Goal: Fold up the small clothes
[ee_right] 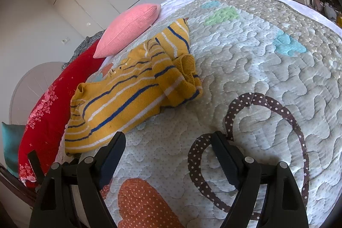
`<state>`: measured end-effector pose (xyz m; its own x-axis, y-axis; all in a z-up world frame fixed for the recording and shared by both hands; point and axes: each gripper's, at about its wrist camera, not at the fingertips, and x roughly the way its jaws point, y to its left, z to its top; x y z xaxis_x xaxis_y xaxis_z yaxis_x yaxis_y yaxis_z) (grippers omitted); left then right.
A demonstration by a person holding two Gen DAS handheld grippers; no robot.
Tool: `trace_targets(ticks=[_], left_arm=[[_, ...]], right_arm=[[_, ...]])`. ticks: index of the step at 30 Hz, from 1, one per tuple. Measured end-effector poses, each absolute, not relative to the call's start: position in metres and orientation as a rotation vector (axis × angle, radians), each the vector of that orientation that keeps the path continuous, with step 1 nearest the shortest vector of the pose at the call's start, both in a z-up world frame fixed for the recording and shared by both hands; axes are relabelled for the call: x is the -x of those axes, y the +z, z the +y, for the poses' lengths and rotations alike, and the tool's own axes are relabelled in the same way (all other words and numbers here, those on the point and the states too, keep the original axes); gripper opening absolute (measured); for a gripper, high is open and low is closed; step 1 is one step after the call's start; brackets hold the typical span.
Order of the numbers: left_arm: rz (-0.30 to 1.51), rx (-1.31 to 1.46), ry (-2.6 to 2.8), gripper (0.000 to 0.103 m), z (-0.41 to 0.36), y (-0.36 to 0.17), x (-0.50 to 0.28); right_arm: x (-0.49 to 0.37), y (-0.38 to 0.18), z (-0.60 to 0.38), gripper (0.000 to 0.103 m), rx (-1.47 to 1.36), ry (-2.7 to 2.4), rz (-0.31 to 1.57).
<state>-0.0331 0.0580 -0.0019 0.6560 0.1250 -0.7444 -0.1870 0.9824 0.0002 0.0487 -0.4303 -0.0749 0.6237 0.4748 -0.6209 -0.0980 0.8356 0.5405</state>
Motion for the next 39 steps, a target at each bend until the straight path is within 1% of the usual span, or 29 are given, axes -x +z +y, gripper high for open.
trace_targets(ticks=[2,8,39], left_arm=[[0.839,0.089,0.162,0.101,0.06,-0.001,0.033],[0.859,0.048,0.185,0.103,0.054,-0.002,0.029],[0.873,0.054,0.184,0.103,0.054,-0.002,0.028]], right_arm=[[-0.049,-0.075,-0.429,0.088,-0.483,0.344,0.837],[-0.049,-0.075,-0.425,0.089,-0.46,0.343,0.831],[-0.047,-0.077,-0.419,0.092,-0.4,0.34,0.813]])
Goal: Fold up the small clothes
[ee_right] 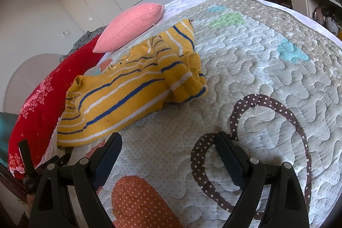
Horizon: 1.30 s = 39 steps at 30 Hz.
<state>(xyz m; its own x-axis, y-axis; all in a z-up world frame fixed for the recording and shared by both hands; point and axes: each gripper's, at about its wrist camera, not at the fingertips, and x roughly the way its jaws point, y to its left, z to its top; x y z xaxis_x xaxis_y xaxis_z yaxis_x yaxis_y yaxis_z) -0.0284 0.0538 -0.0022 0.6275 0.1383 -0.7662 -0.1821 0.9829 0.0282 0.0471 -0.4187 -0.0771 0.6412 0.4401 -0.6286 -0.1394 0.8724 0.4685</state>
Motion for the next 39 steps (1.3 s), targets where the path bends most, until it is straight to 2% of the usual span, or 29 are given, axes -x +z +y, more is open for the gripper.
trace_targets(ticks=[26,36,39], left_arm=[[0.892,0.062,0.182,0.103,0.054,0.0,0.025],[0.874,0.45,-0.031,0.103,0.086,0.015,0.015],[0.876,0.565,-0.145,0.103,0.086,0.014,-0.003]], right_arm=[[-0.047,-0.078,-0.408,0.097,-0.32,0.329,0.807],[-0.066,-0.072,-0.43,0.098,-0.468,0.409,0.88],[-0.075,-0.07,-0.424,0.102,-0.465,0.414,0.879]])
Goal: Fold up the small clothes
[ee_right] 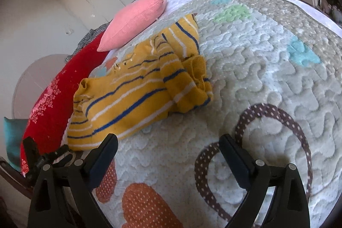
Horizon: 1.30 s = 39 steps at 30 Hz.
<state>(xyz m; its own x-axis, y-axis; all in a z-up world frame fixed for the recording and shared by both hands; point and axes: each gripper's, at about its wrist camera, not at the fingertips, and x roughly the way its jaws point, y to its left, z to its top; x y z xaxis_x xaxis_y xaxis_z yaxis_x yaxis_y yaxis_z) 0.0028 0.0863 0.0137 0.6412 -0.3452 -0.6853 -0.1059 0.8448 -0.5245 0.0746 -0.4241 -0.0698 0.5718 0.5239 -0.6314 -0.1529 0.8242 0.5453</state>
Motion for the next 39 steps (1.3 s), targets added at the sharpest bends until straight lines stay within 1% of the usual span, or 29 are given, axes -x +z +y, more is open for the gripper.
trace_targets(ticks=[7,12,13,14,15,16,17,18,21,25,28,30,31,32,33,34,35,37,39], left_arm=[[0.854,0.648,-0.208,0.103,0.089,0.004,-0.047],[0.895,0.627,-0.157,0.102,0.084,0.003,-0.081],[0.907,0.602,-0.121,0.088,0.08,0.004,-0.084],[0.917,0.568,-0.084,0.05,0.077,0.006,-0.087],[0.935,0.54,-0.067,0.031,0.075,0.007,-0.09],[0.959,0.563,-0.099,0.025,0.076,0.007,-0.092],[0.965,0.599,-0.094,0.023,0.078,0.01,-0.089],[0.961,0.6,-0.092,0.022,0.078,0.014,-0.086],[0.963,0.588,-0.092,0.021,0.074,0.025,-0.072],[0.971,0.525,-0.097,0.021,0.063,0.041,-0.044],[0.97,0.516,-0.102,0.021,0.06,0.045,-0.019],[0.974,0.529,-0.104,0.023,0.061,0.042,0.001],[0.977,0.529,-0.097,0.026,0.063,0.037,0.007],[0.978,0.53,-0.092,0.031,0.066,0.033,0.012],[0.979,0.537,-0.086,0.034,0.069,0.028,0.015],[0.98,0.554,-0.078,0.039,0.074,0.024,0.015],[0.983,0.59,-0.065,0.042,0.081,0.02,0.019],[0.982,0.696,-0.061,0.043,0.098,0.014,0.023],[0.961,0.765,-0.037,0.044,0.112,0.013,0.025]], right_arm=[[-0.113,-0.071,-0.4,0.102,-0.521,0.487,0.874],[-0.155,-0.071,-0.377,0.101,-0.518,0.443,0.871],[-0.161,-0.071,-0.374,0.099,-0.524,0.432,0.875],[-0.167,-0.072,-0.373,0.087,-0.528,0.416,0.88],[-0.174,-0.073,-0.373,0.055,-0.542,0.415,0.899],[-0.178,-0.075,-0.374,0.045,-0.572,0.427,0.92],[-0.18,-0.076,-0.379,0.04,-0.616,0.43,0.923],[-0.178,-0.075,-0.381,0.033,-0.632,0.438,0.92],[-0.16,-0.06,-0.385,0.026,-0.638,0.48,0.891],[-0.127,-0.046,-0.391,0.024,-0.642,0.528,0.877],[-0.1,-0.049,-0.4,0.024,-0.665,0.556,0.891],[-0.078,-0.058,-0.406,0.024,-0.679,0.567,0.918],[-0.072,-0.063,-0.407,0.024,-0.679,0.568,0.93],[-0.067,-0.068,-0.407,0.026,-0.674,0.566,0.946],[-0.06,-0.075,-0.41,0.032,-0.673,0.549,0.962],[-0.057,-0.08,-0.414,0.035,-0.682,0.527,0.969],[-0.054,-0.083,-0.418,0.039,-0.701,0.519,0.968],[-0.05,-0.086,-0.428,0.04,-0.748,0.522,0.951],[-0.046,-0.082,-0.434,0.047,-0.729,0.495,0.934]])
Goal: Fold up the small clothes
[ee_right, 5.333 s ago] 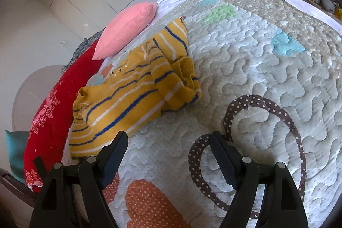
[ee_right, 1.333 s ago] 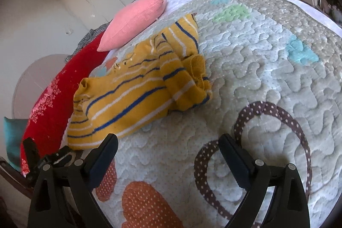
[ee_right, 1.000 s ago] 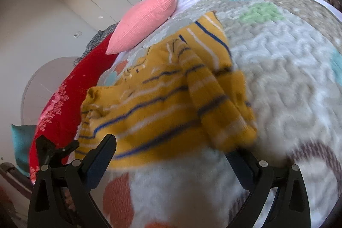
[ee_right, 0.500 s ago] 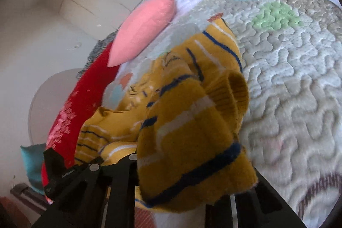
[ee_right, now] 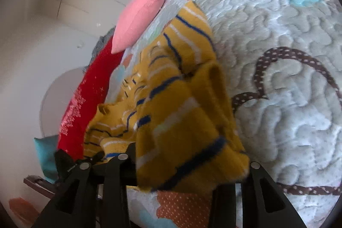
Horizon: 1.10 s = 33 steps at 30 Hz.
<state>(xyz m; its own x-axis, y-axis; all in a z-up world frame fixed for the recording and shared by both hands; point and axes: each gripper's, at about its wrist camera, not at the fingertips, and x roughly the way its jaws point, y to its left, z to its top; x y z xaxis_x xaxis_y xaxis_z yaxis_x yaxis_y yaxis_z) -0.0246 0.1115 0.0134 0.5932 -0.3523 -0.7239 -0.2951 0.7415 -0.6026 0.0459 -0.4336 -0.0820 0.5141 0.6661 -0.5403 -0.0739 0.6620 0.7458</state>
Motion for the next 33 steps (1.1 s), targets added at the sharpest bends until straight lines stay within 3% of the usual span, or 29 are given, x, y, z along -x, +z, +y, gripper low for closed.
trace_targets(ticks=[3,8,20,28,33], left_arm=[[0.929,0.767,0.006,0.049,0.121,0.018,0.034],[0.904,0.837,0.019,0.052,0.131,0.014,0.05],[0.814,0.851,0.13,0.058,0.164,0.029,0.086],[0.789,0.586,0.105,0.06,0.121,0.053,0.093],[0.83,0.461,0.068,0.06,0.092,0.033,0.085]], right_arm=[[-0.04,-0.073,-0.445,0.056,-0.679,0.44,0.898],[-0.035,-0.07,-0.472,0.063,-0.685,0.362,0.865],[-0.017,-0.037,-0.519,0.071,-0.67,0.214,0.734],[-0.031,0.004,-0.433,0.071,-0.521,0.454,0.739],[-0.046,0.013,-0.342,0.066,-0.387,0.651,0.831]])
